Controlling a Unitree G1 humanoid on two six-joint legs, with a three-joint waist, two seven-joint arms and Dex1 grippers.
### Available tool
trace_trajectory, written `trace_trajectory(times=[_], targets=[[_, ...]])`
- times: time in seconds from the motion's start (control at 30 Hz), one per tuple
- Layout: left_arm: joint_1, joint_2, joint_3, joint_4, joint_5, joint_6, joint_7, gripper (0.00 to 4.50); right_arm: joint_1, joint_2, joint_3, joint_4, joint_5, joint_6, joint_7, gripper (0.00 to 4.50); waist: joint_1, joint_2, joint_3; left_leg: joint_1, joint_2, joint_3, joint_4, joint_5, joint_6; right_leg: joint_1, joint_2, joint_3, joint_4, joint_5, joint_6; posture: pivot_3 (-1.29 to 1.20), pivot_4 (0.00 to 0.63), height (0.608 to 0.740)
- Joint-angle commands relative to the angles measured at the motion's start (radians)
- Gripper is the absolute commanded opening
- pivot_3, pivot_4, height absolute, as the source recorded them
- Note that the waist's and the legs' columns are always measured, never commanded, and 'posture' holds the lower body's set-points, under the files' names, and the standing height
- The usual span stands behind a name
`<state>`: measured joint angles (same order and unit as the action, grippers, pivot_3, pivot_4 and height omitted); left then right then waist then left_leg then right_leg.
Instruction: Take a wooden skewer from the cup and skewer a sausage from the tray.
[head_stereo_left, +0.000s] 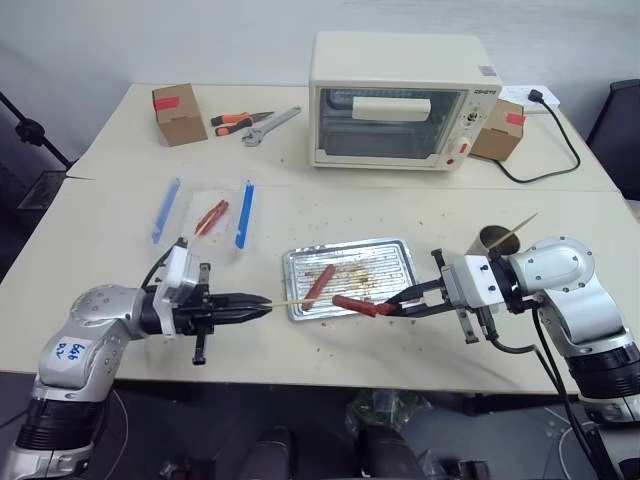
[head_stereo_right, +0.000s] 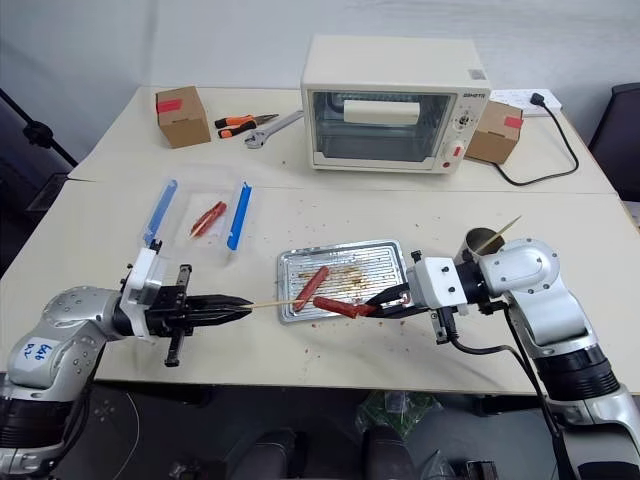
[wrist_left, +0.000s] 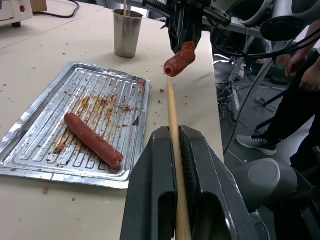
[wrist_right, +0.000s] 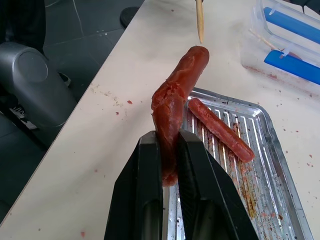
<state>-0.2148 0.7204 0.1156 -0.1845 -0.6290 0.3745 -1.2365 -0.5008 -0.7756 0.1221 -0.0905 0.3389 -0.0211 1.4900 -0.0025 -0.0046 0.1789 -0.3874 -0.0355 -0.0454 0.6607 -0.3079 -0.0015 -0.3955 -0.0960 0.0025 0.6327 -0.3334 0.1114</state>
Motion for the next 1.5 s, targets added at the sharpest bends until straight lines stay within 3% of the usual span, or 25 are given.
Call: trace_trajectory(times=[0.03,1.5], targets=[[-0.016,-0.005,-0.002,-0.025,-0.019,-0.001,-0.008,0.0,0.002,-0.004,-0.015,-0.019,0.019,-0.009,-0.003,0.23,0.0,0.0,0.0,0.0,0.0,0.0,0.0,0.0,0.0,0.0,0.0,0.0,0.0,0.0,0.0,0.0,0.15,0.74],[-0.043,-0.045,-0.032,0.033,0.001,-0.039,-0.006,0.0,0.0,-0.004,-0.008,-0.035,0.022,0.004,-0.015,0.23,0.001,0.0,0.0,0.0,0.0,0.0,0.001,0.0,0.0,0.0,0.0,0.0,0.001,0.0,0.0,0.0,0.15,0.74]])
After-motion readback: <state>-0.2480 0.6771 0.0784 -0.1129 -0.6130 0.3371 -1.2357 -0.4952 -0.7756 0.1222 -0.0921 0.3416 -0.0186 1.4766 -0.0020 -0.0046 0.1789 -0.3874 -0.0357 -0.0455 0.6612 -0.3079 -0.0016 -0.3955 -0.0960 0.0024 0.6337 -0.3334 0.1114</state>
